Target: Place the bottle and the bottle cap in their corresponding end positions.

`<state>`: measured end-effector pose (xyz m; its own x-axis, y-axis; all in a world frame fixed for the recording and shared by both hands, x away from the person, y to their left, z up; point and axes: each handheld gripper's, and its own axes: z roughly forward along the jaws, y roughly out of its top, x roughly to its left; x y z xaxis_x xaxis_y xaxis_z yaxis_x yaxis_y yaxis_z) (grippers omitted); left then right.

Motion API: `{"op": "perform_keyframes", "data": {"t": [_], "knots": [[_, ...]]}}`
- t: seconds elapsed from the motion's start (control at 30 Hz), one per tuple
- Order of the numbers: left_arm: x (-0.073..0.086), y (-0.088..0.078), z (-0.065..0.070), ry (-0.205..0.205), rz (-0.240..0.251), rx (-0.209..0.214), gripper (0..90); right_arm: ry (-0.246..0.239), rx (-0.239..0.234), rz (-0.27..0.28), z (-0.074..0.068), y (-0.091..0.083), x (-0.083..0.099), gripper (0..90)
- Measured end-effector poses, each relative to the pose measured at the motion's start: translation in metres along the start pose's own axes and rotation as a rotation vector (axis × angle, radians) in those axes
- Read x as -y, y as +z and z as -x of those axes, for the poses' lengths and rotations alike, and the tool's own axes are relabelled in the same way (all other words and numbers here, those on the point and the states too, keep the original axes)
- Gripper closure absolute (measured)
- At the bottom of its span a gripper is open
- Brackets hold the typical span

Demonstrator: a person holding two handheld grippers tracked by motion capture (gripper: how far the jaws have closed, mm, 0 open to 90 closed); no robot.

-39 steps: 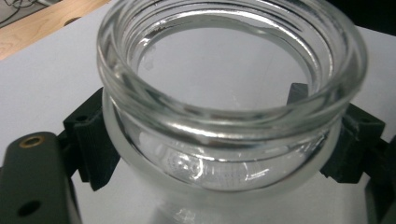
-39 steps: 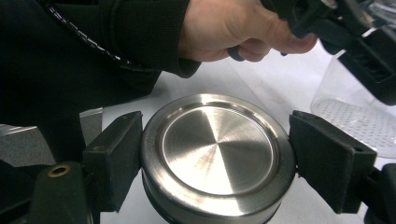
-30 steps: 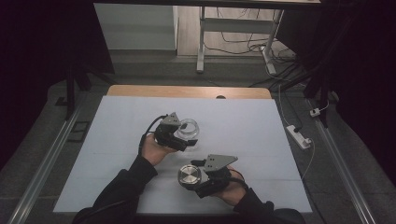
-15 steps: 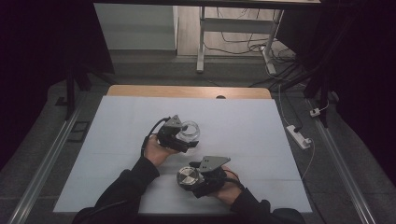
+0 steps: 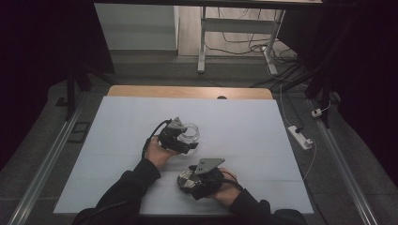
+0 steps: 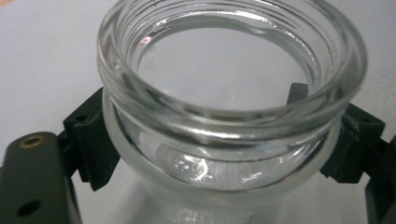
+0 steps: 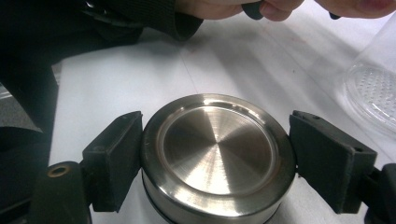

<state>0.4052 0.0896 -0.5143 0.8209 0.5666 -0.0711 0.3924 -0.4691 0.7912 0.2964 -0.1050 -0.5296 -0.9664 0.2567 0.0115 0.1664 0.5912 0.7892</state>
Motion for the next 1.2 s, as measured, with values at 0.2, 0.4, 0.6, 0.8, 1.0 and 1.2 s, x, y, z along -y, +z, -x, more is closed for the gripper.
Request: {"op": "perform_keyframes", "data": {"t": [0.2,0.4,0.6,0.8,1.0,1.2], "knots": [[0.001,0.000,0.002,0.024,-0.006,-0.008,15.4,-0.034,0.011,-0.056,-0.002,0.007,0.003,19.5],[0.005,-0.001,0.002,0.045,-0.002,-0.010,15.0,-0.076,0.020,-0.080,-0.003,0.007,0.002,19.1],[0.004,-0.001,0.003,0.032,-0.007,-0.008,14.5,-0.052,0.016,-0.086,-0.002,0.007,0.002,14.7],[0.002,-0.008,0.001,0.020,0.006,0.000,10.3,-0.023,0.020,-0.048,-0.003,0.001,-0.003,11.0],[0.003,-0.016,0.000,0.005,0.001,-0.001,7.0,0.010,0.016,-0.016,-0.002,-0.006,-0.007,9.0],[0.004,-0.025,0.002,-0.007,0.003,0.005,4.2,0.027,0.026,0.001,-0.001,-0.015,-0.010,7.6]]}}
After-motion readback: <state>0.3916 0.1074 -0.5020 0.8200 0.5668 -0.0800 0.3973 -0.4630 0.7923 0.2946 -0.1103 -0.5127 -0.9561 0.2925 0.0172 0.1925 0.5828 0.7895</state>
